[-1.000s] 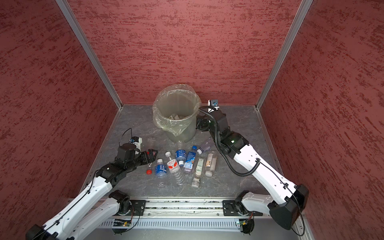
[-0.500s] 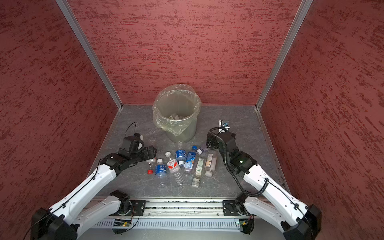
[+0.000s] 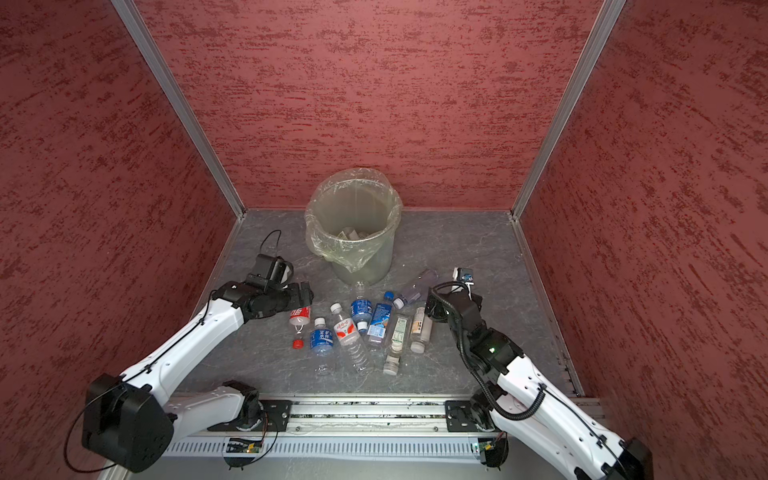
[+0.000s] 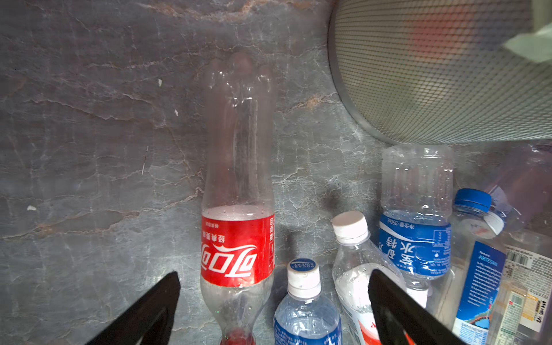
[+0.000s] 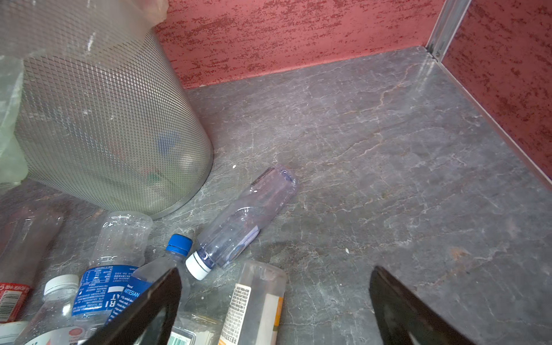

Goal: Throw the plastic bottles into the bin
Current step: 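Close the left gripper on the cola bottle while the right gripper draws back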

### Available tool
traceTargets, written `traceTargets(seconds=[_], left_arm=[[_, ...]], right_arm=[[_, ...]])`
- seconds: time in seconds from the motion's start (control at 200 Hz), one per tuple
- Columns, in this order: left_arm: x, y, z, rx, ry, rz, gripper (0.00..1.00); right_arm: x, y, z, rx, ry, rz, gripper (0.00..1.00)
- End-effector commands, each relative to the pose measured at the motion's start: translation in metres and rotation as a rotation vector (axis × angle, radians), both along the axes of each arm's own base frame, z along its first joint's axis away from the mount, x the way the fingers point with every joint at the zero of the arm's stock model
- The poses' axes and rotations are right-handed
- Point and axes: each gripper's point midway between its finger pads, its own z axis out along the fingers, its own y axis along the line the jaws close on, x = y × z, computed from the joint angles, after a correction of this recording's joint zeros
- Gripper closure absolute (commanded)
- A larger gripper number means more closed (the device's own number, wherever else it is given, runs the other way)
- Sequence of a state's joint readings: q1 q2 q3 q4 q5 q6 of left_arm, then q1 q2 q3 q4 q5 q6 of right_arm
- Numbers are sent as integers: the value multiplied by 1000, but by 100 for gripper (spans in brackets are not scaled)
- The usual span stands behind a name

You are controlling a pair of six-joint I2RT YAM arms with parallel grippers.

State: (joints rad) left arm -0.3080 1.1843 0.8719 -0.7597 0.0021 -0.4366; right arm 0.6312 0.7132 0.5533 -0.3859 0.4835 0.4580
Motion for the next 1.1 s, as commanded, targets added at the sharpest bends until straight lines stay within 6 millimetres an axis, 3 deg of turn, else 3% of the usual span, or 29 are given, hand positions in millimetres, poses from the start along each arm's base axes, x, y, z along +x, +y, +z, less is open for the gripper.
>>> traceTargets(seconds=[0.0,0.25,0.391,0.872,0.997,1.097], left_arm=[[-2,0,-2,-1,31,-13,1],[0,4,-11,0,68,0,1],[1,9,-12,4,73,13,1],[9,9,-36,12,155,14,1],[19,11,-42,32,158,19,3],[23,13,-50,52,179,30,12]], right_arm=[[1,-11,-2,19,-30,-67,1],[-2,-16,-12,34,-62,-81,1],[-3,-16,-27,35,-52,-79,1],[-3,-14,-27,55,-70,-65,1],[-2,-12,-29,47,-60,-62,1],[-1,-12,-30,44,-59,-64,1]])
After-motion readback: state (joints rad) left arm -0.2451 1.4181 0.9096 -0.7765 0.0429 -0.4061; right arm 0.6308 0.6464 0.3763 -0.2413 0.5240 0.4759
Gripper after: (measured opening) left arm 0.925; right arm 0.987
